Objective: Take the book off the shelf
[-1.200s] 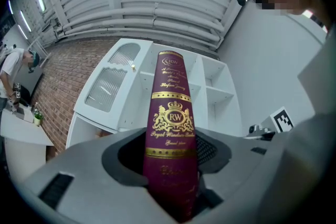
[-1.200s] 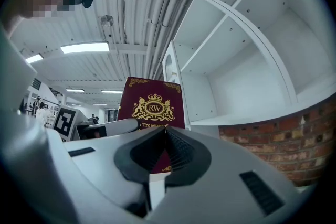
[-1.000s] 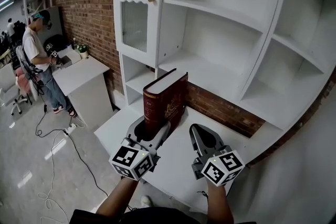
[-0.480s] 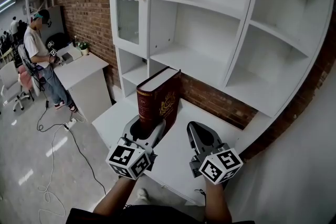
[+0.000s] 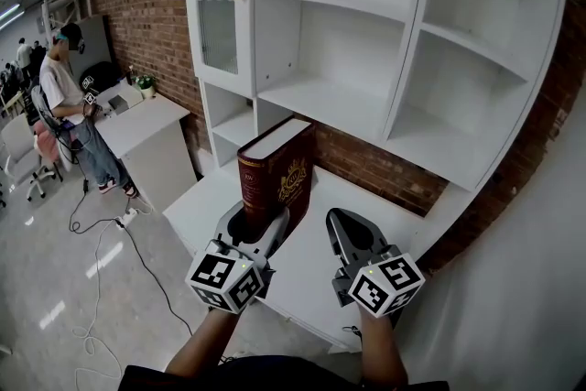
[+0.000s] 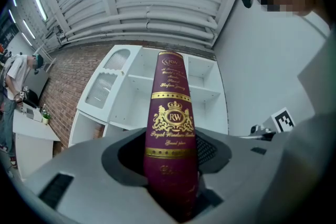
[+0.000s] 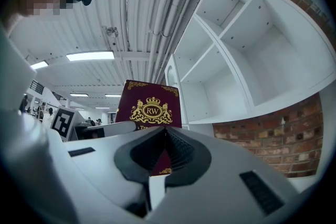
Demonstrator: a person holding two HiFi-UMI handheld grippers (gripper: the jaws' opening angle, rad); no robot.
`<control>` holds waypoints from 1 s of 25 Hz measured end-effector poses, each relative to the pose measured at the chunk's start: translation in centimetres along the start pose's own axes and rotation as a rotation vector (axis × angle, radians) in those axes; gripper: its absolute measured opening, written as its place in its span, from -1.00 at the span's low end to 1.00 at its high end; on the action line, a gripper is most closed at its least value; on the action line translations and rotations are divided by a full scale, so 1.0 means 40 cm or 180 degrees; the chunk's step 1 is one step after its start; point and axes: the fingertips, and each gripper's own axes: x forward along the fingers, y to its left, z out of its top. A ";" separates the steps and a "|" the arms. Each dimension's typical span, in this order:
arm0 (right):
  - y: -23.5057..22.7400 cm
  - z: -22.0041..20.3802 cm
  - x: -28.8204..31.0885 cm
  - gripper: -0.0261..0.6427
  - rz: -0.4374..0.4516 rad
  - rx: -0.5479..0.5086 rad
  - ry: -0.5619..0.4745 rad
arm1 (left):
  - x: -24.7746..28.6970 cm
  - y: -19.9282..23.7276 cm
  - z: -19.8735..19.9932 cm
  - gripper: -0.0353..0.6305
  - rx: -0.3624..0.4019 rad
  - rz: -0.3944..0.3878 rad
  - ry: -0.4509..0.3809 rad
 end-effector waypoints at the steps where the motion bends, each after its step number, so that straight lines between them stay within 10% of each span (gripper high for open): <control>1: 0.000 -0.001 -0.006 -0.86 -0.0012 0.0002 -0.0005 | -0.004 -0.006 -0.003 -0.19 -0.0008 -0.0013 0.0005; 25: 0.137 -0.016 0.094 -0.86 -0.0197 -0.0174 -0.0025 | -0.087 0.096 0.024 -0.19 -0.0139 -0.0288 0.0043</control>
